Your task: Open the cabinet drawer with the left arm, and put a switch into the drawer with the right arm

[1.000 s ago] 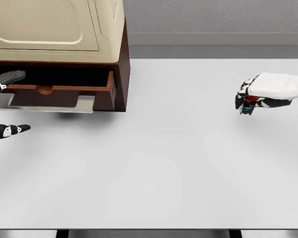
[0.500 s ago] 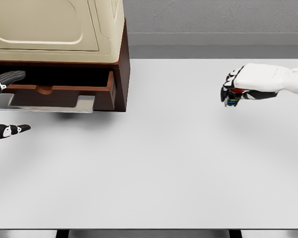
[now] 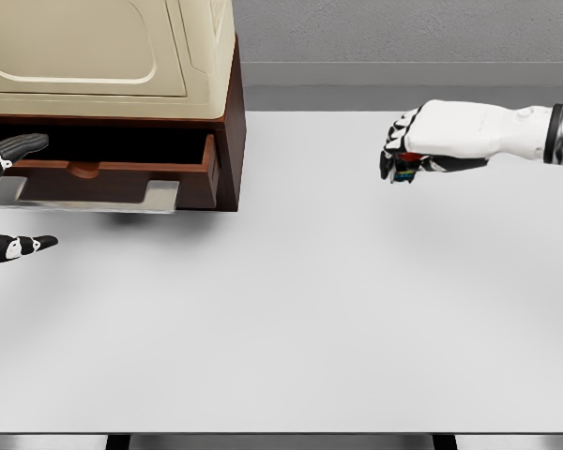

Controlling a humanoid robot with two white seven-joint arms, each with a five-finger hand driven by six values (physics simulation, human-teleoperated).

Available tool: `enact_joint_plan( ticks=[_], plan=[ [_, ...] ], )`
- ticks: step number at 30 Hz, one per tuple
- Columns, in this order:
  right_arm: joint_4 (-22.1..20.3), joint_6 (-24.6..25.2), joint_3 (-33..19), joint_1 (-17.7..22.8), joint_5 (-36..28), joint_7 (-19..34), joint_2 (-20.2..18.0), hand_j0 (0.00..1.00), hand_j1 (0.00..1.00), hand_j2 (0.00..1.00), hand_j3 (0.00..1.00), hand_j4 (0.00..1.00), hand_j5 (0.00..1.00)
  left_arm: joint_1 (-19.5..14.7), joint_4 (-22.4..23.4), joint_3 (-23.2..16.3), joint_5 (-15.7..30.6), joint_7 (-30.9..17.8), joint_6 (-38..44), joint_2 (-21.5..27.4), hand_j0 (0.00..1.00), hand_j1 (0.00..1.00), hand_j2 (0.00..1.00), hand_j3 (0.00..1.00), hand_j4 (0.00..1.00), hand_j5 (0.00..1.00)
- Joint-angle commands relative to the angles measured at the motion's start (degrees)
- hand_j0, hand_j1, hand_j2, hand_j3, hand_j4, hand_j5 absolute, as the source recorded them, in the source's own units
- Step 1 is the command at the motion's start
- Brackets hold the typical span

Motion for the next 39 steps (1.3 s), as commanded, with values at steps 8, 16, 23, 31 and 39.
enact_joint_plan(
  ticks=[8,16,23,31,39],
  plan=[
    [0.03,0.17,2.24,-2.20,-0.29,-0.03,3.18,0.51,0.51,0.51,0.51,0.51,0.51,0.00,0.01,0.00,0.45,0.03,0.16,0.03,1.00,1.00,1.00,1.00,1.00,1.00],
    [0.03,0.17,3.03,-4.13,-0.38,-0.03,4.67,0.51,0.51,0.51,0.51,0.51,0.51,0.00,0.01,0.00,0.45,0.03,0.16,-0.05,1.00,1.00,1.00,1.00,1.00,1.00],
    [-0.06,0.17,3.91,-5.98,-0.38,-0.03,7.31,0.51,0.51,0.51,0.51,0.51,0.51,0.00,0.01,0.00,0.45,0.03,0.16,-0.05,1.00,1.00,1.00,1.00,1.00,1.00],
    [-0.06,0.17,4.35,-8.00,-0.38,-0.03,9.68,0.51,0.51,0.51,0.51,0.51,0.51,0.00,-0.07,0.00,0.45,0.03,0.16,0.03,1.00,1.00,1.00,1.00,1.00,1.00],
    [0.12,0.17,5.41,-9.76,-0.38,-0.03,12.32,0.51,0.51,0.51,0.51,0.51,0.51,0.00,-0.07,0.00,0.45,0.03,0.16,-0.05,1.00,1.00,1.00,1.00,1.00,1.00]
  ],
)
